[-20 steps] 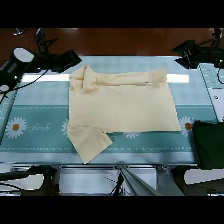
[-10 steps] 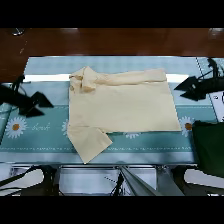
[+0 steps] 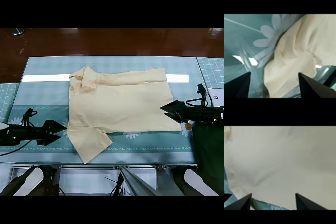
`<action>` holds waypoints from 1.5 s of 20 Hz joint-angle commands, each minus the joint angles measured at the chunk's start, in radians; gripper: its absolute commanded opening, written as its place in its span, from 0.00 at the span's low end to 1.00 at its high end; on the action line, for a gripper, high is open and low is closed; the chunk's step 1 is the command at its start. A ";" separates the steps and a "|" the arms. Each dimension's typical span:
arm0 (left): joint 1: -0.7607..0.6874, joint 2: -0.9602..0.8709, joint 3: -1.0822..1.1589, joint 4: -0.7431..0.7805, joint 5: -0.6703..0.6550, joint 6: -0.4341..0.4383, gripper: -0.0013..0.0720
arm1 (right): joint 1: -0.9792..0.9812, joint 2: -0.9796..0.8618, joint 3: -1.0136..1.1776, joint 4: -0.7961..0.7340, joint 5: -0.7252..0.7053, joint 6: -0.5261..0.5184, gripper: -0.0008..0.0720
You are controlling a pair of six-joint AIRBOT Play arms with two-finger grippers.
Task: Fold the shirts.
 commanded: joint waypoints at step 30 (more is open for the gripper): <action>-0.245 0.009 -0.037 -0.262 0.203 0.212 0.05 | -0.291 -0.071 -0.050 -0.389 -0.029 0.259 0.86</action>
